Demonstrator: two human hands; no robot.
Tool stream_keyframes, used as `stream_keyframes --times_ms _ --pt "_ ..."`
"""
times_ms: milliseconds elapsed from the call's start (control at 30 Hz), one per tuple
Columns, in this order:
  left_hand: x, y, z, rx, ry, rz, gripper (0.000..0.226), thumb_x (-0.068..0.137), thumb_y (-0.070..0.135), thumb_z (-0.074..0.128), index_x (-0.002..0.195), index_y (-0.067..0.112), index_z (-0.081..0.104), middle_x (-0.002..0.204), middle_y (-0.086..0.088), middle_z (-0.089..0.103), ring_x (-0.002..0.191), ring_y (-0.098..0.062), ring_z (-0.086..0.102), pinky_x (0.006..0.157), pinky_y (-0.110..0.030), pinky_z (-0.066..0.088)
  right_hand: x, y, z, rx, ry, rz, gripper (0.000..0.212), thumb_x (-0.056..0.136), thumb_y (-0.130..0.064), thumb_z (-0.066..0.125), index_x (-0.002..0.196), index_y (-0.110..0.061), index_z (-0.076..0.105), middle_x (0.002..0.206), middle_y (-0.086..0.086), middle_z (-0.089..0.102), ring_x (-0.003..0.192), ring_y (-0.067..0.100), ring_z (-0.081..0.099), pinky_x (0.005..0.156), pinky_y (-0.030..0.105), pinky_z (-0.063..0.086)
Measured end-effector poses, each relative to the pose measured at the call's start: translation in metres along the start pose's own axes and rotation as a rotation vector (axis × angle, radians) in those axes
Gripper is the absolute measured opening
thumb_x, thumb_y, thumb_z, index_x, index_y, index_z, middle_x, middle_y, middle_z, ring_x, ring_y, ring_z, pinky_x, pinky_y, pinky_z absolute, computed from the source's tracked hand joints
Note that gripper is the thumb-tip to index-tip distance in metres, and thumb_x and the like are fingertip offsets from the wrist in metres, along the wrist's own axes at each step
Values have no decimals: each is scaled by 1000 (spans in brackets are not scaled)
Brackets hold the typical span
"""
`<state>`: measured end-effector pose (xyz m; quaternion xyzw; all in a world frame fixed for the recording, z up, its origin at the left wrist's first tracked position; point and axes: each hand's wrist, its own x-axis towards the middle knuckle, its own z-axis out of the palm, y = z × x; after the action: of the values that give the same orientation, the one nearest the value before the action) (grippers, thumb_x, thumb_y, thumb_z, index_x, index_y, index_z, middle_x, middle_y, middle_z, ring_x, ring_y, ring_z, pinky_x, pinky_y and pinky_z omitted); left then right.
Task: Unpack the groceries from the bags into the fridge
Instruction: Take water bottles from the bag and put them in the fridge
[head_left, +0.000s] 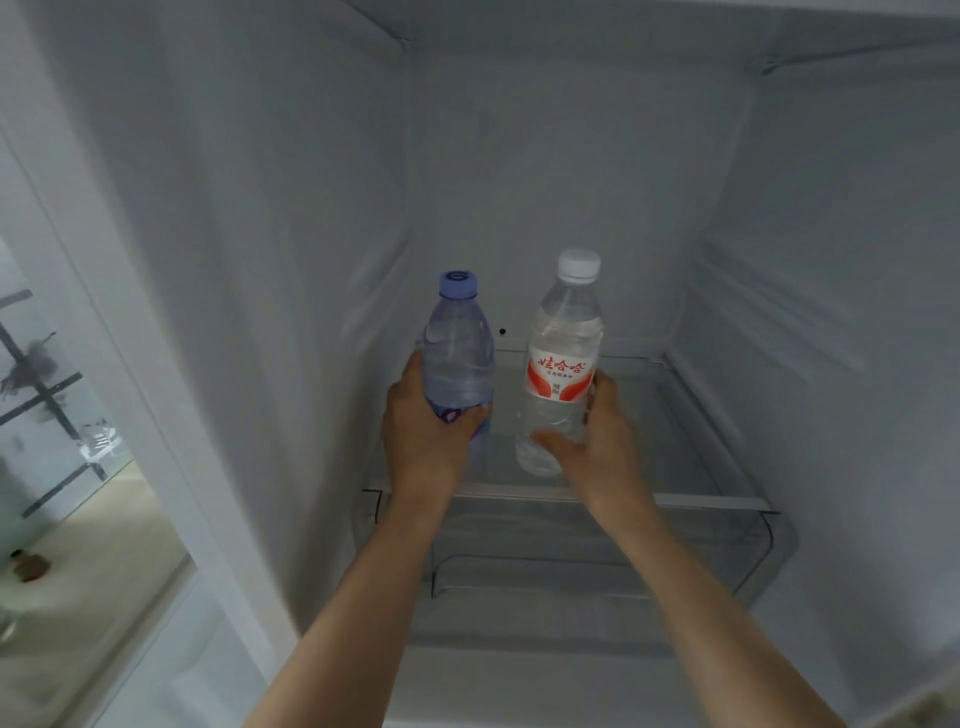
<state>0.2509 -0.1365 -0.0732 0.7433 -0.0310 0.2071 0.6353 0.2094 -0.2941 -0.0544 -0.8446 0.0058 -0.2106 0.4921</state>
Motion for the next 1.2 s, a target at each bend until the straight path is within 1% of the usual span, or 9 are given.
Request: stream_keyframes --times_ms 167,333,633,767,833,900,967,1067,1200 --pt "39 -10 15 26 33 29 50 67 22 79 113 21 60 101 0 69 89 -12 68 80 -41 59 39 2 22 33 -35 10 70 76 -4 76 135 -10 38 129 7 58 116 23 56 88 21 41" --pt "91 -36 34 102 89 5 64 59 35 74 120 27 55 106 -2 66 94 -17 66 80 -42 59 84 8 42 35 -63 4 70 80 -3 72 138 -8 33 133 11 54 118 24 53 87 19 38" --pt "132 -43 54 147 74 24 64 76 10 77 132 13 46 123 -11 59 109 -26 58 92 -40 50 142 23 65 -7 -121 -64 69 83 -2 68 140 -1 29 136 16 50 122 27 50 88 15 33" --pt "175 -94 64 27 -18 -77 62 68 45 66 119 13 49 100 -30 60 87 -53 61 66 -62 52 157 28 73 -7 -130 -40 71 82 -4 70 139 -2 30 135 18 49 122 29 50 94 23 37" --pt "178 -96 65 82 -12 -109 71 65 52 63 121 10 53 104 -26 64 93 -46 64 73 -58 54 163 32 76 -16 -136 -32 73 82 -7 71 141 -4 28 136 17 49 123 29 50 97 27 38" --pt "159 -66 58 86 3 -78 68 77 31 73 135 8 47 122 -10 59 110 -28 59 93 -41 50 169 35 80 -36 -126 -27 77 81 -10 73 142 -5 27 135 18 48 123 30 49 100 31 39" --pt "153 -63 57 76 23 -23 72 82 11 72 144 8 36 135 -6 52 119 -21 53 101 -37 45 173 37 83 -52 -117 -21 79 81 -11 74 144 -5 27 133 18 46 122 30 48 101 33 39" --pt "151 -66 55 74 42 -15 78 79 20 74 146 14 34 137 -12 53 122 -28 55 100 -48 48 176 39 85 -88 -123 -27 79 82 -12 73 145 -4 26 135 18 44 123 29 45 101 31 35" --pt "147 -56 50 77 23 -53 69 80 17 73 142 15 41 129 -12 59 113 -28 59 91 -40 53 174 43 85 -124 -142 -39 71 82 -15 72 141 -2 33 131 18 48 121 29 46 97 26 34"
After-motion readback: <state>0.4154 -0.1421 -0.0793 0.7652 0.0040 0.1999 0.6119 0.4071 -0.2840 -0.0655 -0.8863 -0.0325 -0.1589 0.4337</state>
